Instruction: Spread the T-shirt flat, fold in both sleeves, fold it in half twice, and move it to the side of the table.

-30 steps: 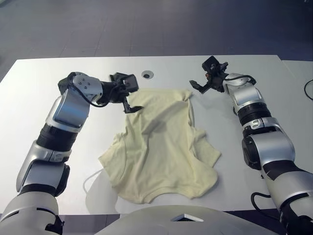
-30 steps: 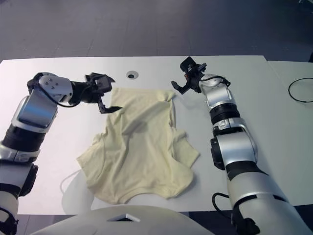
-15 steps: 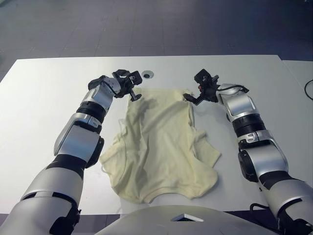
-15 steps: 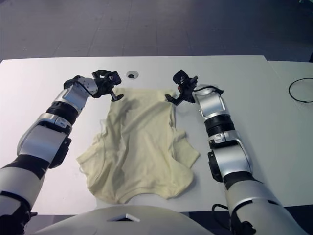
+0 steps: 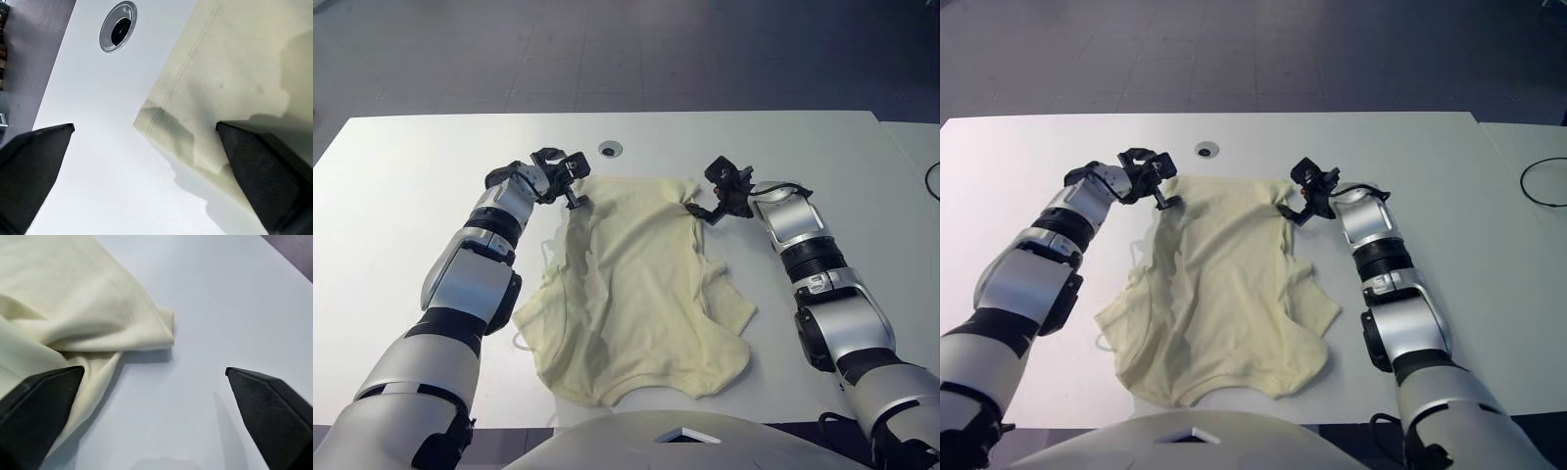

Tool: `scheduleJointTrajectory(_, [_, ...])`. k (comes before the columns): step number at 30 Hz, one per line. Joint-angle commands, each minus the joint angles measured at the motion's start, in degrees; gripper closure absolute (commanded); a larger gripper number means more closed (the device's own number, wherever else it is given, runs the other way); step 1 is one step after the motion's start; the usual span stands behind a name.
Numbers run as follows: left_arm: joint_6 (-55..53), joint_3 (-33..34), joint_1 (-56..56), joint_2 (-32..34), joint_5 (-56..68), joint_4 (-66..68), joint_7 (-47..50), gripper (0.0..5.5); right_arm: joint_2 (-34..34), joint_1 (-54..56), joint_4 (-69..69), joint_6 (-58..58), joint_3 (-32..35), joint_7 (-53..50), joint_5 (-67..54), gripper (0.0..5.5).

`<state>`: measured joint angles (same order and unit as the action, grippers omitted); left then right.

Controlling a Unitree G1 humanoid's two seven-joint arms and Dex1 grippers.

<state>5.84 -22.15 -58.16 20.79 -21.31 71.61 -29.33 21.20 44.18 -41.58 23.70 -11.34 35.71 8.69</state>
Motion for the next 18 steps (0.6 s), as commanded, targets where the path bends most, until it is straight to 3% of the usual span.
scheduleJointTrajectory(1, [-0.11,-1.18,1.76,0.78,-2.45,1.05,0.48,0.1,0.95,1.85,-3.18,-1.72,-0.11,-0.45,0.87,0.12])
scheduleJointTrajectory(18, [-3.93,-0.23,2.82,0.38,-3.51,2.35,8.76,0.1,0.87,3.78,-15.72,-9.06,-0.14,-4.85,2.1,0.12])
